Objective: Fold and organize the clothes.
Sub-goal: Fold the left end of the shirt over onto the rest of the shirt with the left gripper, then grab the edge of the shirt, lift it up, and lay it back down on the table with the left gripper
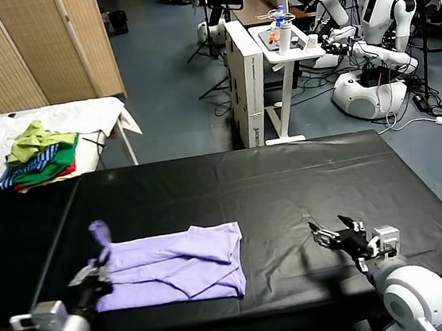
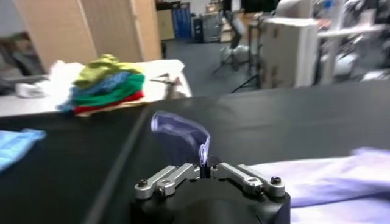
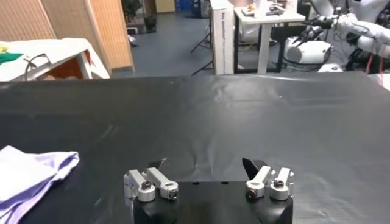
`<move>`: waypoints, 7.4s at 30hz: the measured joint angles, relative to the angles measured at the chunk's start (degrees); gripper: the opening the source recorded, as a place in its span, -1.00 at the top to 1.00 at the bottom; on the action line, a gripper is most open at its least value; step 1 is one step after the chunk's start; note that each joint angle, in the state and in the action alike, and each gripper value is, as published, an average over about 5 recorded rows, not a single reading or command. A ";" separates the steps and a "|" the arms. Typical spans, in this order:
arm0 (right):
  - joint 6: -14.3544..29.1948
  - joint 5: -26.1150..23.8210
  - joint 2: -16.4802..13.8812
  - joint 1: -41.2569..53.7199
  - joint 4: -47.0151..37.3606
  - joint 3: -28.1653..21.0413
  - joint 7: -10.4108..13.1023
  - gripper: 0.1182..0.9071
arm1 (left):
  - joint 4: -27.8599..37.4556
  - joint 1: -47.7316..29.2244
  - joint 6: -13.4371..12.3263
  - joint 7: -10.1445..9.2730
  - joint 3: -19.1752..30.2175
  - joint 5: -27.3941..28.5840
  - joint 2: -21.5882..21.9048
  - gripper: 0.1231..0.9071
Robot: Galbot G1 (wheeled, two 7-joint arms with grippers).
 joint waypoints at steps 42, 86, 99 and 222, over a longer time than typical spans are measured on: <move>0.00 -3.76 1.57 -3.93 0.42 0.54 -0.40 -1.00 | 8.22 -7.47 -1.24 -0.78 23.54 4.34 -8.81 0.84; 10.53 -14.58 -16.07 22.84 2.70 -37.32 -22.40 -1.00 | 9.17 -6.07 -8.06 1.42 6.79 8.98 0.41 -1.00; 17.03 -30.89 -16.12 32.66 0.07 -50.94 -25.64 -0.95 | 9.35 -5.15 -8.03 1.40 5.28 9.63 -0.23 -1.00; 10.03 -0.68 -5.55 2.33 1.21 -7.01 -11.14 -1.00 | 16.40 -1.38 -15.52 8.38 0.86 5.10 -12.47 0.86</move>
